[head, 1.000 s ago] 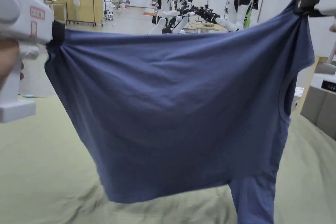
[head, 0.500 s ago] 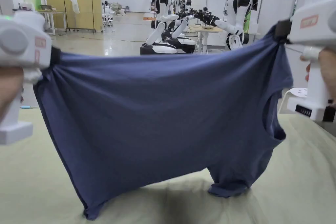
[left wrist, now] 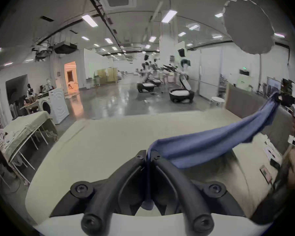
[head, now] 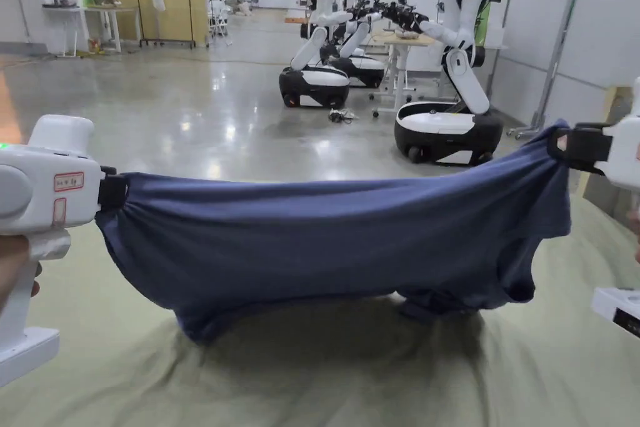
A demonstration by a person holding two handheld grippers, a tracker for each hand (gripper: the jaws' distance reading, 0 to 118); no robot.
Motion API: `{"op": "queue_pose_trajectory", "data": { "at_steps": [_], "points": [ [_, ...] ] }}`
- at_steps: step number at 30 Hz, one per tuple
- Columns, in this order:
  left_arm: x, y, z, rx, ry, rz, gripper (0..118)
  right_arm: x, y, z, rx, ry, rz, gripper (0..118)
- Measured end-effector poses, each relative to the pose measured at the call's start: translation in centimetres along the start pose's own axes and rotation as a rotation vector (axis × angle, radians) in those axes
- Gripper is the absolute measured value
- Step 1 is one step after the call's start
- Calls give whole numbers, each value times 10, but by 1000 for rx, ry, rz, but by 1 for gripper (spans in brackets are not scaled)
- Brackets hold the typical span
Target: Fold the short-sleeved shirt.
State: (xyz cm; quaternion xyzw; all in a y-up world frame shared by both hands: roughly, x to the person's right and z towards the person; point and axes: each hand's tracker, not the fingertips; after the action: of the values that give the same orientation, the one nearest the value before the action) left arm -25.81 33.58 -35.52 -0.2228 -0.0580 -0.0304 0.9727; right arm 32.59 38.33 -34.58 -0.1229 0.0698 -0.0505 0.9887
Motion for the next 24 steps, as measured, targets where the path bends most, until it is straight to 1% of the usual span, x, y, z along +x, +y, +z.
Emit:
{"op": "queue_pose_trajectory", "data": {
  "at_steps": [2, 3, 4, 5, 6, 7, 8, 9, 11, 13, 14, 15, 16, 17, 18, 19, 20, 21, 22, 24],
  "points": [
    [1, -43, 25, -37, -32, 11, 0, 4, -41, 30, -31, 17, -12, 8],
    [4, -69, 35, -61, -33, 2, 0, 5, -66, 43, -46, 13, -6, 8],
    [7, -94, 43, -96, -45, -7, 0, 5, -91, 55, -87, 0, 34, 8],
    [9, -122, 49, -124, -56, -13, 0, 5, -118, 64, -115, -5, 58, 8],
    [12, -149, 54, -153, -69, -13, 0, 6, -145, 72, -151, 2, 57, 8],
    [14, -179, 56, -181, -93, -14, 0, 7, -174, 79, -194, 20, 42, 8],
    [16, -206, 57, -202, -103, -2, 0, 8, -203, 85, -229, 32, 7, 8],
    [17, -230, 57, -252, -106, 24, 0, 8, -229, 90, -264, 23, -21, 8],
    [20, -273, 54, -328, -100, 61, 0, 8, -277, 93, -339, -16, -44, 8],
    [24, -295, 53, -335, -78, 62, 0, 8, -308, 94, -373, -72, -27, 8],
    [25, -301, 53, -336, -78, 67, 2, 8, -317, 94, -379, -79, -21, 8],
    [25, -304, 55, -323, -75, 76, 8, 8, -322, 94, -380, -94, -10, 11],
    [26, -303, 58, -289, -57, 90, 8, 15, -325, 91, -364, -111, -10, 11],
    [26, -301, 62, -241, -48, 100, 11, 14, -323, 93, -342, -119, -6, 13],
    [29, -294, 71, -200, -37, 91, 21, 12, -317, 97, -294, -127, 7, 21],
    [32, -288, 80, -161, -22, 74, 68, 7, -309, 103, -265, -127, 20, 55],
    [37, -284, 90, -128, -12, 54, 106, 2, -301, 112, -238, -118, 28, 87],
    [41, -280, 103, -68, -19, 39, 118, -4, -294, 122, -181, -100, 34, 104],
    [45, -278, 117, -33, 5, 38, 118, -10, -288, 132, -119, -87, 53, 104],
    [50, -275, 136, 42, 0, 30, 118, -22, -282, 148, -69, -82, 112, 104]
  ]
}}
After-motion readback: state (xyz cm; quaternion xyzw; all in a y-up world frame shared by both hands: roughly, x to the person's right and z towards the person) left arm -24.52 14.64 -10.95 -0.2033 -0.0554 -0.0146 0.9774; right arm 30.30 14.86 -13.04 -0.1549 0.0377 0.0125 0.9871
